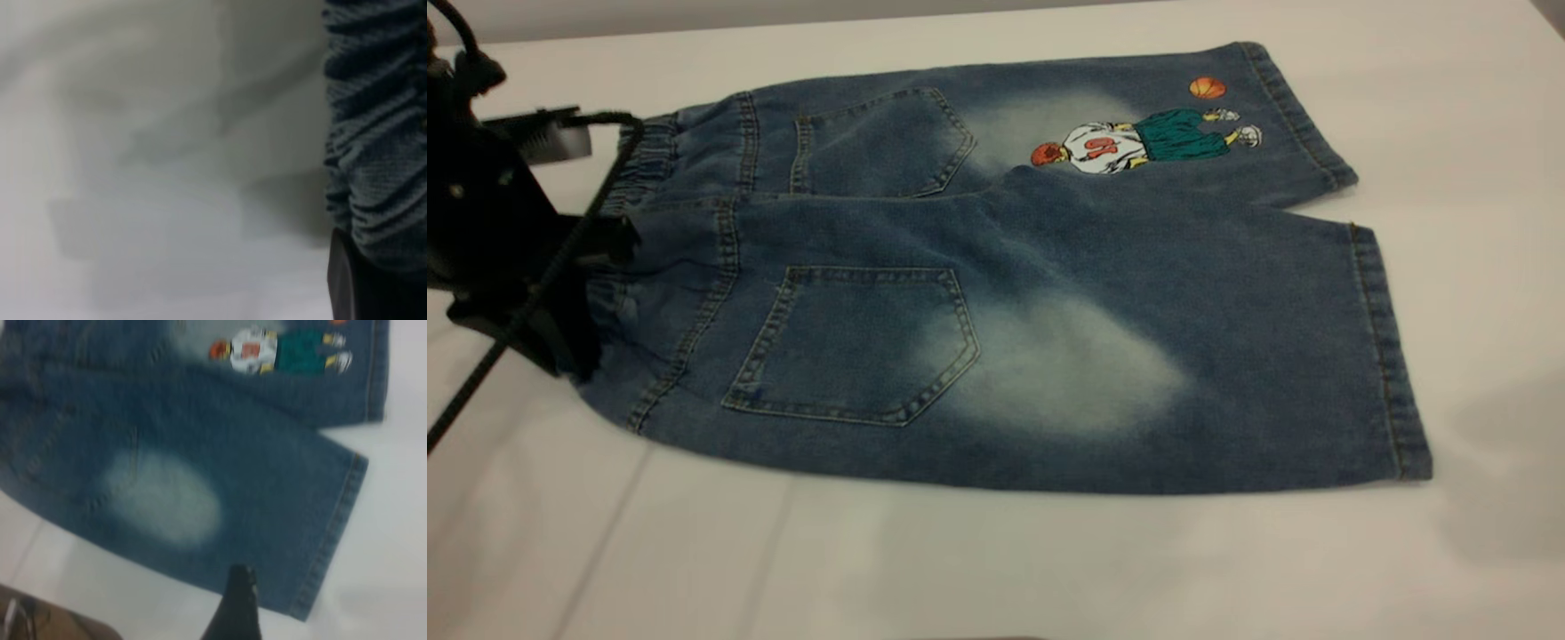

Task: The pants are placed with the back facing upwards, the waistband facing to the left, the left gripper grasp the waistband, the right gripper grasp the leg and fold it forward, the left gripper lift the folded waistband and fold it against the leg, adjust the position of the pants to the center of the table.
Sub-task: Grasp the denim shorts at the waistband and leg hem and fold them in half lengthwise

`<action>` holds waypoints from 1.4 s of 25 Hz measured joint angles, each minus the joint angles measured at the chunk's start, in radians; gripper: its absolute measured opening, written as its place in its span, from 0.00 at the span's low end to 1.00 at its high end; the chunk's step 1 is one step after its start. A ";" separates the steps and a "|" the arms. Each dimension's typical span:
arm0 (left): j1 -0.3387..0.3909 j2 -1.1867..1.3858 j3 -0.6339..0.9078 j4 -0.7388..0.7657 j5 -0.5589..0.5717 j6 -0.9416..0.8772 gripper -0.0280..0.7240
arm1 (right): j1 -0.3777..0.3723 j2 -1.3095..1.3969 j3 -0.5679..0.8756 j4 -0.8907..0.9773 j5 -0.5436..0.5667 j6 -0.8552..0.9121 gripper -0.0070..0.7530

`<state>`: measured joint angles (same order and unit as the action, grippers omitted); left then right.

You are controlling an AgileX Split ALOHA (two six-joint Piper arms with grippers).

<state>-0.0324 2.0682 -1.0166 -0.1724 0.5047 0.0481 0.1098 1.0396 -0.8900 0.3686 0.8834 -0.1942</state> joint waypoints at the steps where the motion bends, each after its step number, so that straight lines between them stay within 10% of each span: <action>1: -0.002 -0.012 0.000 0.000 0.001 0.000 0.14 | 0.000 0.027 0.000 0.004 0.000 -0.011 0.79; 7: -0.004 -0.100 -0.002 0.000 0.035 0.000 0.14 | 0.023 0.178 -0.002 0.039 0.049 -0.077 0.79; 21: -0.005 -0.114 -0.048 0.000 0.108 0.000 0.14 | 0.457 0.531 -0.004 -0.207 0.015 -0.037 0.79; 35: -0.005 -0.114 -0.048 0.000 0.108 0.000 0.14 | 0.478 0.762 0.042 -0.240 -0.263 0.052 0.79</action>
<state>-0.0378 1.9546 -1.0645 -0.1724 0.6127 0.0478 0.5877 1.8020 -0.8481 0.1287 0.6201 -0.1425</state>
